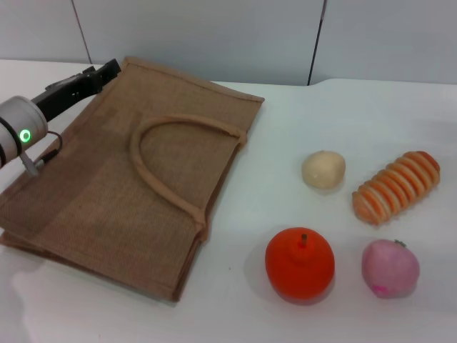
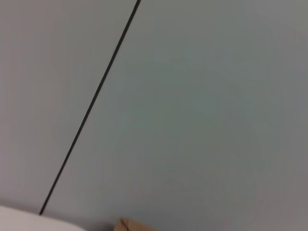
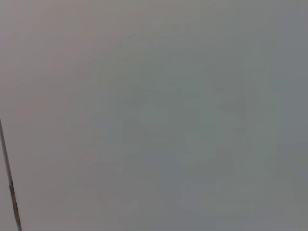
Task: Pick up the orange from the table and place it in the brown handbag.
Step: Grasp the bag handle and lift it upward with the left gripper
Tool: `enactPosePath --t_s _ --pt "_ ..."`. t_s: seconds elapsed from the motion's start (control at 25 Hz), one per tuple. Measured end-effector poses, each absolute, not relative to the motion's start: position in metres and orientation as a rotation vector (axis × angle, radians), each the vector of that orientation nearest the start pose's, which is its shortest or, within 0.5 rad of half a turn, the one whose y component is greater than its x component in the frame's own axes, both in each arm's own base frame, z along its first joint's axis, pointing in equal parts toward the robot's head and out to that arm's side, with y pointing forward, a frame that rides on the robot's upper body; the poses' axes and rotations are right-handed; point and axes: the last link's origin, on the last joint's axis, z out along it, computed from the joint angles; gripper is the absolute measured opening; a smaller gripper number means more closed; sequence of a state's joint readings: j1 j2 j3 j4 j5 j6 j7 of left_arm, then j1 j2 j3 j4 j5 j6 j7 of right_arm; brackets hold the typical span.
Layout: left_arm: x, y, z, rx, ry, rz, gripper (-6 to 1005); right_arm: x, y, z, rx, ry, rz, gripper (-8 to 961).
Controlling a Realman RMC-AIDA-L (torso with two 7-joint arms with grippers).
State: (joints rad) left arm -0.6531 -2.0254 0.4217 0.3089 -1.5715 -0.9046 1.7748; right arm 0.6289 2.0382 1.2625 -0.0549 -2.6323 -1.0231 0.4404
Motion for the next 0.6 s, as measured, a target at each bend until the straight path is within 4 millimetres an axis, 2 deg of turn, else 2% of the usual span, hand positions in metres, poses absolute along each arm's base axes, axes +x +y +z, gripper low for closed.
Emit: enactPosePath --t_s 0.6 --pt "-0.296 0.439 0.040 -1.907 -1.355 -0.543 557 0.344 0.380 0.021 -1.539 0.748 0.687 698"
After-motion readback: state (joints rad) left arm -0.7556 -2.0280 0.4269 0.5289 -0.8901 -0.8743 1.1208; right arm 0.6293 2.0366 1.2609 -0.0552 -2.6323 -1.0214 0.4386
